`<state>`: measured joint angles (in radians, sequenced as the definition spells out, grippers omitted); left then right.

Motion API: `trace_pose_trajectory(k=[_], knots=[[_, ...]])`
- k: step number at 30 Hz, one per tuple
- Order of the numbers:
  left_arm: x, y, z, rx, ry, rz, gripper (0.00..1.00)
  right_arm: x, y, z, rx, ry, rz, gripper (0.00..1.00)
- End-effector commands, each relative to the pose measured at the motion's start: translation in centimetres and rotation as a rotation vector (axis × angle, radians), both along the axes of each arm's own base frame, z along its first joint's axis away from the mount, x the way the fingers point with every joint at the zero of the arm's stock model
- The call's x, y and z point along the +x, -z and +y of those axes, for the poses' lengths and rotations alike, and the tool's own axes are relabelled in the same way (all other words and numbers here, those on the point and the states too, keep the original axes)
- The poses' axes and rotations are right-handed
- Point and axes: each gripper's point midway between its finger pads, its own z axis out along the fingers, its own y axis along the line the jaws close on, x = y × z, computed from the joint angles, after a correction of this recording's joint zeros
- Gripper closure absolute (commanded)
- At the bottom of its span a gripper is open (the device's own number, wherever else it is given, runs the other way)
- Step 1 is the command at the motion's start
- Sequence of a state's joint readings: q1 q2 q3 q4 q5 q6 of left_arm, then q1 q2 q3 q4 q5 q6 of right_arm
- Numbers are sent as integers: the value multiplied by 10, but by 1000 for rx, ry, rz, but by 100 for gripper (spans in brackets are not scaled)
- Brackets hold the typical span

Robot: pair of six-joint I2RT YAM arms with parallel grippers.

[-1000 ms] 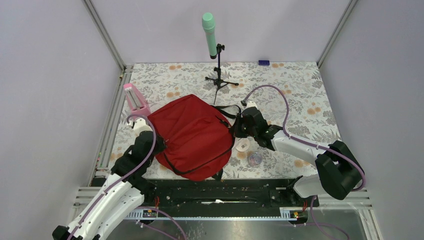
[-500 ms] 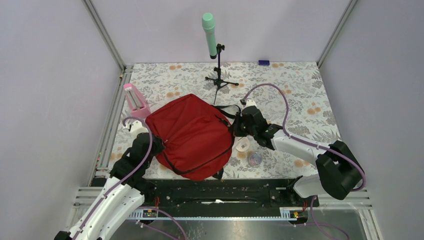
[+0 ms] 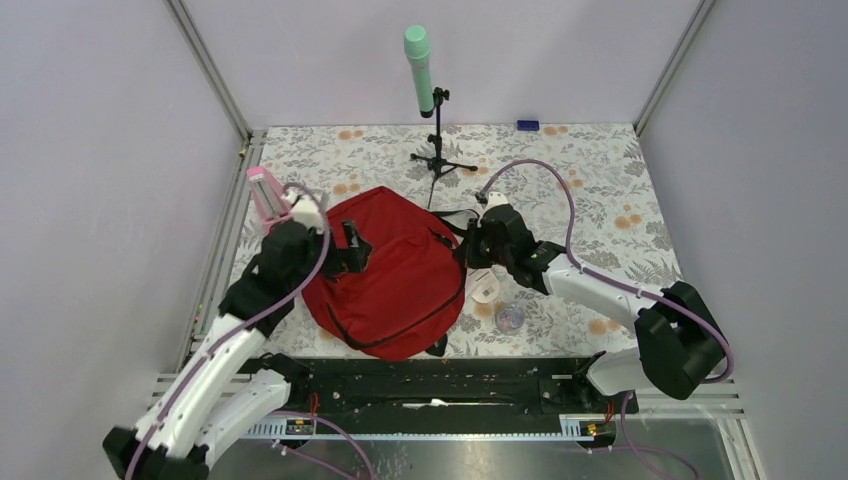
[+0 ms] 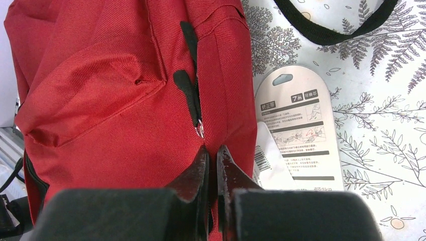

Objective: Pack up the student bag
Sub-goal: Unzip the student bag at the center of the board.

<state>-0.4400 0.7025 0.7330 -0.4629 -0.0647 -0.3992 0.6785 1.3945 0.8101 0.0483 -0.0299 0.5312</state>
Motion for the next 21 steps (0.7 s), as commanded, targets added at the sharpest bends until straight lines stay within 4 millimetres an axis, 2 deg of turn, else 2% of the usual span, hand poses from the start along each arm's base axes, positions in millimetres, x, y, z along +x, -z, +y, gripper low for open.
trace_pose_trajectory(k=[1,6,13,18,21], knots=[[-1,8,-40,67,301,59,7,8,-24,8,36,-28,-53,100],[5,35,-47,95,340,137,20,5,-19,5,29,-29,-44,100],[-4,42,-62,40,416,160,42,5,-15,7,24,-37,-34,100],[-9,57,-60,44,402,202,45,7,-17,10,31,-43,-34,100],[-12,57,-63,47,411,203,49,7,-16,10,28,-44,-32,100]])
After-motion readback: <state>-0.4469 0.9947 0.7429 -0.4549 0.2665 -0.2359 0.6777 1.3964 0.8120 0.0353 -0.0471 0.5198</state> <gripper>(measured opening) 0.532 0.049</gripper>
